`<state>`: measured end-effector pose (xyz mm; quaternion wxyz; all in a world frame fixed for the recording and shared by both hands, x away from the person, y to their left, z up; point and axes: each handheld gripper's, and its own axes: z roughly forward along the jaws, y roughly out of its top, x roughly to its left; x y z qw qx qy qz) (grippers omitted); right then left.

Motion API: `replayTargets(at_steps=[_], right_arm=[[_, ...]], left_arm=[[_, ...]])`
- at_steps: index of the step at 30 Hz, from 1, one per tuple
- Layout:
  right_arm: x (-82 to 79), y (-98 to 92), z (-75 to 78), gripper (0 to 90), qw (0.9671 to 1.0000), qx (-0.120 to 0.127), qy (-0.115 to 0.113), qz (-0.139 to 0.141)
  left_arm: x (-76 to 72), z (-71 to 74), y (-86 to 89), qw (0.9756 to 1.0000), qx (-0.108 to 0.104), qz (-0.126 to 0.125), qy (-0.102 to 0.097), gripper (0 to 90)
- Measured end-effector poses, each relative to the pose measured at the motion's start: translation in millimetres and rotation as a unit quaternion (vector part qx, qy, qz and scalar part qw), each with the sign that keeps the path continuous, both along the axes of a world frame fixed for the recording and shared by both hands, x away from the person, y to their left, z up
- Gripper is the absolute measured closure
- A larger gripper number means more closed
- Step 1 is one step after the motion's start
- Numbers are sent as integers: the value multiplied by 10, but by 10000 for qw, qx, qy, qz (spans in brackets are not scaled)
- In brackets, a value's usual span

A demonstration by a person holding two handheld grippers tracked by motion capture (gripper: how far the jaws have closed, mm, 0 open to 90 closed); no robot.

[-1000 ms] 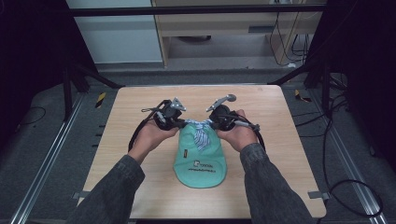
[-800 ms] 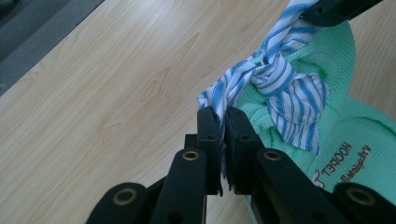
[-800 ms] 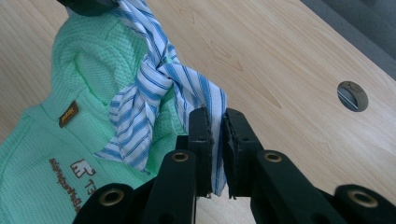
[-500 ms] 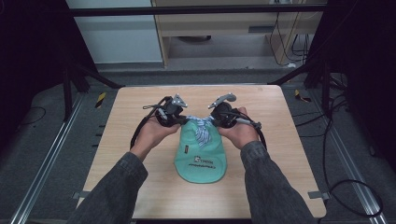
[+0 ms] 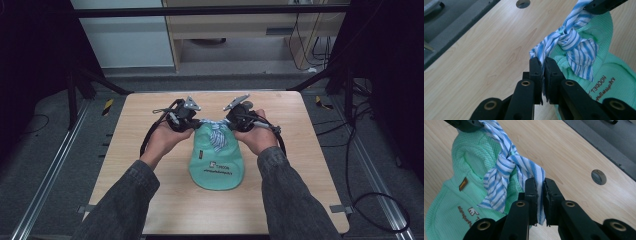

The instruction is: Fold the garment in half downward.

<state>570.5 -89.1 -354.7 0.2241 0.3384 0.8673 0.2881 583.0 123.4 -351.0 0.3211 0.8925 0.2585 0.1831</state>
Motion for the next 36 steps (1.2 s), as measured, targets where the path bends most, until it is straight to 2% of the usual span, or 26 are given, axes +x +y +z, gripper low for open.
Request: replayTargets(at_steps=[12, 24, 36], right_arm=[[-108, -48, -12, 823, 9999, 0, -119, 82], [-211, -88, -98, 820, 9997, -7, -207, 117], [-281, -72, -238, 817, 9997, -24, -182, 167]], left_arm=[[-86, -50, -53, 9998, 88, -91, -136, 848], [-142, -132, -72, 9997, 91, -142, -150, 848], [-195, -262, -46, 9998, 96, -174, -102, 846]])
